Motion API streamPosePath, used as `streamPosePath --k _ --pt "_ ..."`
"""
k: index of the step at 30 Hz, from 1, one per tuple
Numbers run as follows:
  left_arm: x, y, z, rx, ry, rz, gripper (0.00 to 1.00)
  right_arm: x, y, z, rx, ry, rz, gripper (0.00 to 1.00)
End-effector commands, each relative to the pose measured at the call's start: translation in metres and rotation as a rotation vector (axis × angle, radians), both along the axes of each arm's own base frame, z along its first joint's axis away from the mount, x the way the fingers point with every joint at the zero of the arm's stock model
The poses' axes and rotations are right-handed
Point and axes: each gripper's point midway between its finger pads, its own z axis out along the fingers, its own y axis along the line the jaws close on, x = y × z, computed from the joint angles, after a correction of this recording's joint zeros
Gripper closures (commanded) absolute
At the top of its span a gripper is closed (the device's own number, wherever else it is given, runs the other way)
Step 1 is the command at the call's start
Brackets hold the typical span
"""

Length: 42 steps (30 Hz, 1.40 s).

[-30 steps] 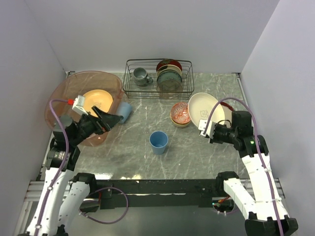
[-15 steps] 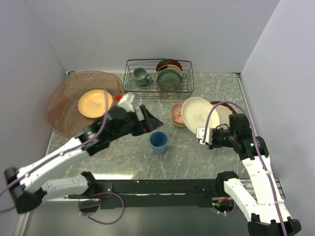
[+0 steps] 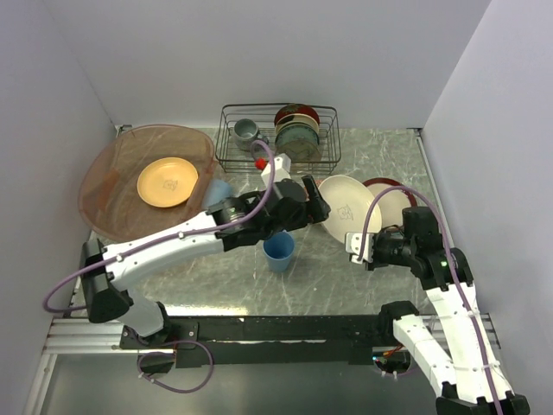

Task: Place the mixed dishes into the plastic bin
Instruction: Pick up the plate at the center of the board.

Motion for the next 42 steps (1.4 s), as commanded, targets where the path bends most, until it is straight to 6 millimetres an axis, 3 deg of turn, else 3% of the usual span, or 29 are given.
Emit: streamPosePath --k 1,7,20,33,36,39,40,42 --pt "0.01 -0.005 0.0 0.052 -0.013 0.059 0.01 0.0 0.008 0.011 0.029 -0.053 0.042 1.0" --pt "0.016 -0.008 -0.012 0.135 -0.017 0.076 0.07 -0.001 0.012 0.015 0.03 -0.057 0.065 1.0" --pt "0.023 -0.001 -0.027 0.223 -0.026 0.104 0.36 0.002 0.023 0.02 0.015 -0.063 0.125 1.0" --pt "0.023 0.005 -0.035 0.263 -0.029 0.108 0.45 0.007 0.038 0.032 0.004 -0.079 0.158 1.0" --pt "0.022 0.009 -0.035 0.27 -0.032 0.113 0.52 0.007 0.043 0.035 0.001 -0.08 0.171 1.0" --pt "0.022 0.015 -0.031 0.267 -0.038 0.121 0.68 0.006 0.048 0.036 0.0 -0.077 0.187 1.0" --pt "0.021 0.016 -0.031 0.267 -0.039 0.12 0.81 0.007 0.049 0.036 0.0 -0.076 0.186 1.0" --pt "0.021 0.021 -0.031 0.263 -0.035 0.122 0.94 0.007 0.051 0.036 0.001 -0.068 0.185 1.0"
